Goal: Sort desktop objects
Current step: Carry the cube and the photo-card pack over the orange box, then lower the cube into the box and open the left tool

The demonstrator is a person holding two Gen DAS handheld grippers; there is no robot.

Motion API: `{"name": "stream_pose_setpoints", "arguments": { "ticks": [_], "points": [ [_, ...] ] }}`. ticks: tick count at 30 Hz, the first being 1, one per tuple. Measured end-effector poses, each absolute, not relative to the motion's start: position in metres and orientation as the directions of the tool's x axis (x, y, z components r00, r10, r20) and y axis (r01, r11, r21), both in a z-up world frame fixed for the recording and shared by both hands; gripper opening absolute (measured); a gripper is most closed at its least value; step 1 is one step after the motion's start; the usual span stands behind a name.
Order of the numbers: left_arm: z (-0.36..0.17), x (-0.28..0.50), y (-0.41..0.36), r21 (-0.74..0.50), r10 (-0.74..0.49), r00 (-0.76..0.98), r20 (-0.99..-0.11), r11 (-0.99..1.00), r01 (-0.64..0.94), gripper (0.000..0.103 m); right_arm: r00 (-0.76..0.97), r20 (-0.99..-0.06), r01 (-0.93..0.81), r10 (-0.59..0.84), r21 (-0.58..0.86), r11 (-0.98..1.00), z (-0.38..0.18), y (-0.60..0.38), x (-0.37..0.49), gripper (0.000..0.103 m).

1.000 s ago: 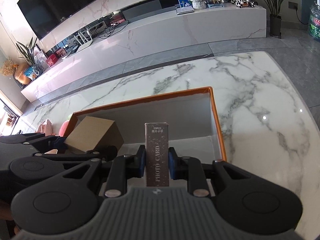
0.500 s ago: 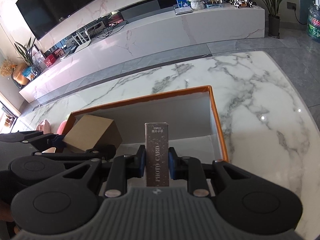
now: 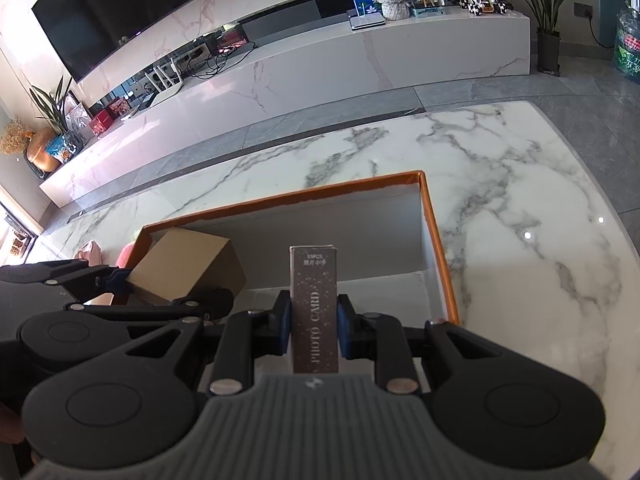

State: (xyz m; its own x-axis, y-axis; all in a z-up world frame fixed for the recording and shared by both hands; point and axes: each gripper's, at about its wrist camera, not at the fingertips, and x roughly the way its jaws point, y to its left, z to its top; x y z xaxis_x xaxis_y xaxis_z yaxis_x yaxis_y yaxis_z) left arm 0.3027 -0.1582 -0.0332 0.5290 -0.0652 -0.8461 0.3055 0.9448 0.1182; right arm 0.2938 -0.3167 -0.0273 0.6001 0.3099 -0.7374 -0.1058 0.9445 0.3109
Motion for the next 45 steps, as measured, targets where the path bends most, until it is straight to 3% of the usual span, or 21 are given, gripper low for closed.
{"name": "stream_pose_setpoints", "arguments": {
  "ticks": [11, 17, 21, 25, 35, 40, 45],
  "points": [
    [-0.029, 0.305, -0.160, 0.107, -0.074, 0.471, -0.879, 0.932, 0.345, 0.068, 0.577, -0.732, -0.114, 0.363, 0.367, 0.923, -0.027, -0.323, 0.297, 0.024],
    [-0.036, 0.292, -0.178, 0.263, -0.006, 0.534, -0.845, 0.866, 0.426, 0.077, 0.566, -0.723, -0.113, 0.396, 0.409, 0.906, -0.026, -0.327, 0.295, 0.024],
    [-0.037, 0.295, -0.175, 0.190, -0.050, 0.505, -0.862, 0.891, 0.411, 0.077, 0.567, -0.721, -0.112, 0.399, 0.413, 0.904, -0.024, -0.328, 0.295, 0.024],
    [-0.021, 0.284, -0.168, 0.207, -0.050, 0.542, -0.839, 0.891, 0.403, 0.076, 0.549, -0.727, -0.109, 0.413, 0.428, 0.897, -0.029, -0.325, 0.295, 0.024],
    [0.016, 0.262, -0.120, 0.105, -0.117, 0.553, -0.825, 0.930, 0.353, 0.076, 0.496, -0.778, -0.094, 0.385, 0.393, 0.915, -0.039, -0.303, 0.297, 0.025],
    [0.014, 0.254, -0.088, 0.046, -0.138, 0.541, -0.830, 0.949, 0.313, 0.067, 0.449, -0.814, -0.086, 0.369, 0.372, 0.924, -0.043, -0.290, 0.294, 0.025],
    [0.010, 0.247, -0.066, -0.015, -0.172, 0.535, -0.827, 0.958, 0.285, 0.067, 0.391, -0.845, -0.113, 0.363, 0.348, 0.931, -0.045, -0.275, 0.286, 0.025]
  ]
}}
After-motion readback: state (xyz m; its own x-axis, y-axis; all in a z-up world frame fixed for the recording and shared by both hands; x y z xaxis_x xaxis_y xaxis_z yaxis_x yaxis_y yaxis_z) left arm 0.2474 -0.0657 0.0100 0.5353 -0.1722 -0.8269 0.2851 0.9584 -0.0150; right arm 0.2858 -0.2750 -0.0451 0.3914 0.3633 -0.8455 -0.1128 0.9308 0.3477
